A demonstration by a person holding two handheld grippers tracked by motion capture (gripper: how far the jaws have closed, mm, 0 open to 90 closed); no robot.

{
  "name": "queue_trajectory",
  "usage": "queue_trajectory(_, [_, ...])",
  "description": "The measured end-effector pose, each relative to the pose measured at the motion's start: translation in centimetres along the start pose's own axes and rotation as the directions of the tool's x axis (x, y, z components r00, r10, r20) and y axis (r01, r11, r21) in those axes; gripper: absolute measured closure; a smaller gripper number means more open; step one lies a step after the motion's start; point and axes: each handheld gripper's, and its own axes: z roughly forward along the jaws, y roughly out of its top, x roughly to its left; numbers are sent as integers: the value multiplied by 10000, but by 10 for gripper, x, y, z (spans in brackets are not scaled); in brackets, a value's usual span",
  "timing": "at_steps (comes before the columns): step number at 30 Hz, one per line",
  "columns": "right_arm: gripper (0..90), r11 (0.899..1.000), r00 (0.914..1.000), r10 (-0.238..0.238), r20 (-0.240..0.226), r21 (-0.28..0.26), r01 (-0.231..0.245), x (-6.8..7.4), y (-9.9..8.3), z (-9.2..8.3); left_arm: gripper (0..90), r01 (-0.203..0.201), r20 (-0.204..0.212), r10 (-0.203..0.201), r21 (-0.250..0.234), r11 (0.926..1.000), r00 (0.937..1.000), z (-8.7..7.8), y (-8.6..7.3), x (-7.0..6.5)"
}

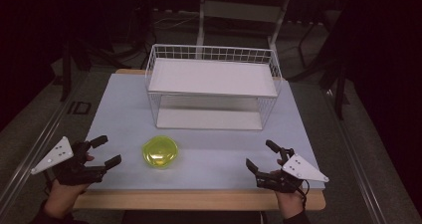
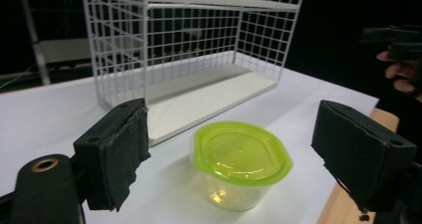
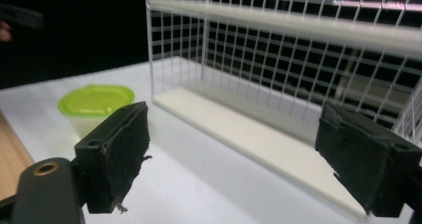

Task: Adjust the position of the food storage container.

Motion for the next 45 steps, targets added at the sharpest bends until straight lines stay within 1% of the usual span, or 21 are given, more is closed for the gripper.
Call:
queue_trajectory(2, [136, 9995, 9996, -263, 68, -148, 264, 0, 3, -1, 153, 10, 109, -10, -32, 10000, 9999, 0, 0, 0])
queue_trajectory(4, [136, 9995, 9996, -279, 81, -152, 281, -1, 4, -2, 153, 1, 111, 0, -40, 10000, 9999, 0, 0, -1])
queue_trajectory(8, [136, 9999, 9999, -82, 106, -107, 84, -4, 6, -1, 153, -13, 77, 14, -30, 10000, 10000, 0, 0, 0])
queue_trajectory(11, [132, 10000, 9994, 86, 322, 10, -86, -5, 7, 1, 171, 64, 123, -66, 133, 9999, 9999, 4, -1, 1])
queue_trajectory(13, [125, 9997, 9993, 251, 275, -33, -250, -5, 7, 2, 224, 62, 188, -66, 211, 9998, 9998, 5, -1, 2])
queue_trajectory(14, [118, 9995, 9991, 314, 281, -78, -312, -4, 8, 2, 228, 251, 171, -258, 372, 9990, 9995, 9, -1, 4])
queue_trajectory(16, [109, 9992, 9987, 371, 336, -145, -366, -3, 9, 3, 320, 372, -79, -368, 566, 9977, 9993, 14, -1, 7])
queue_trajectory(17, [109, 9993, 9981, 374, 493, -105, -369, -1, 9, 4, 330, 380, -108, -374, 682, 9969, 9992, 16, -1, 9])
queue_trajectory(19, [109, 9990, 9978, 446, 495, -84, -443, 0, 10, 6, 411, 302, -209, -279, 1193, 9924, 9994, 21, -2, 13])
queue_trajectory(21, [109, 9986, 9979, 510, 401, -142, -505, 1, 9, 5, 454, 322, -338, -267, 1756, 9839, 9991, 27, -3, 18])
queue_trajectory(25, [109, 9995, 9986, 325, 417, 6, -325, 3, 9, 7, 571, 655, -341, -593, 2289, 9712, 9977, 37, -9, 26])
queue_trajectory(27, [109, 9996, 9989, 260, 387, 48, -262, 3, 8, 7, 604, 655, -341, -593, 2289, 9712, 9977, 37, -9, 26])
queue_trajectory(28, [109, 9997, 9994, 177, 306, 174, -182, 4, 8, 8, 691, 454, -250, -402, 2689, 9621, 9989, 43, -12, 25])
queue_trajectory(29, [109, 9997, 9994, 151, 297, 209, -158, 5, 8, 9, 715, 423, -273, -361, 2819, 9585, 9990, 44, -13, 25])
queue_trajectory(30, [109, 9997, 9995, 115, 284, 229, -121, 5, 7, 9, 751, 441, -345, -351, 3104, 9496, 9988, 47, -14, 26])
queue_trajectory(32, [109, 9996, 9998, 124, 151, 250, -128, 7, 7, 11, 800, 489, -197, -449, 3240, 9448, 9988, 49, -18, 28])
queue_trajectory(35, [109, 9997, 10000, 58, 23, 245, -59, 9, 7, 12, 895, 462, -149, -439, 3810, 9234, 9989, 56, -22, 28])
queue_trajectory(37, [109, 9996, 10000, 54, -53, 267, -53, 10, 7, 12, 900, 298, -150, -259, 4093, 9119, 9996, 60, -26, 27])
queue_trajectory(39, [109, 9996, 9999, 85, -101, 259, -83, 11, 7, 12, 900, 107, -101, -68, 4555, 8901, 9999, 66, -30, 26])
queue_trajectory(41, [109, 9996, 9999, 107, -136, 246, -104, 11, 7, 13, 900, -203, 241, 99, 4830, 8754, 9997, 73, -34, 24])
queue_trajectory(45, [109, 9996, 9997, 164, -178, 243, -160, 11, 7, 13, 900, -294, 438, 85, 5041, 8631, 9990, 83, -36, 22])
